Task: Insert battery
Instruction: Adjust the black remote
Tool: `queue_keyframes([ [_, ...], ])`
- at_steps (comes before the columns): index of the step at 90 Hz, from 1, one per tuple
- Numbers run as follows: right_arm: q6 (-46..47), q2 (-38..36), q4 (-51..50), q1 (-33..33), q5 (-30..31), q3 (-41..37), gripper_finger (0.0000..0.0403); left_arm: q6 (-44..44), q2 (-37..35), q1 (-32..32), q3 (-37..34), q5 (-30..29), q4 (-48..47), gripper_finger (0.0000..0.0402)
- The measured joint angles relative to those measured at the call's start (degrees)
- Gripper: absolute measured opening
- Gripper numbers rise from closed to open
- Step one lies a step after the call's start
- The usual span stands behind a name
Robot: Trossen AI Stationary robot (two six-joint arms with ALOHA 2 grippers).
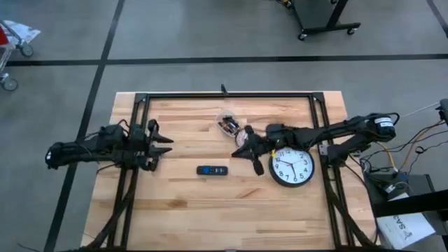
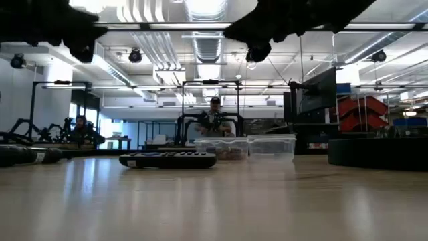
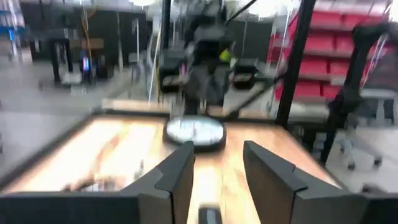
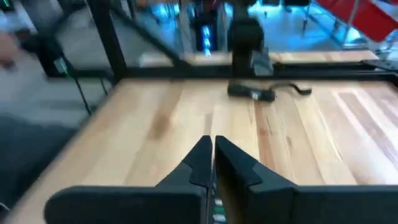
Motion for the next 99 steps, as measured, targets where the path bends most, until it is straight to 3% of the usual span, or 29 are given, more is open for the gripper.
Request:
queue_keyframes([
  [19,-1.8,8.1,-14.0,5.2,14.2,7.5,0.0002,-2.8,9.4,-0.4,0.0,-0.8,-1.7,0.0089],
  [38,3.4,18.8,-17.6,8.2,16.1,10.7,0.0002,-6.1,20.4,-5.2,0.0,-1.1,-2.1,0.0056],
  [51,5.7,25.0,-23.4,8.5,19.2,14.1,0.0002,-7.5,27.5,-9.1,-0.1,-5.1,-1.1,0.0036],
  [75,2.1,31.6,-30.9,7.7,20.6,21.9,0.0002,-10.0,42.9,-11.7,-0.1,-7.9,5.4,0.0021],
  [99,4.3,31.8,-32.4,7.8,20.5,23.2,0.0002,-9.6,56.8,-11.7,-0.1,-7.0,15.8,0.0021],
])
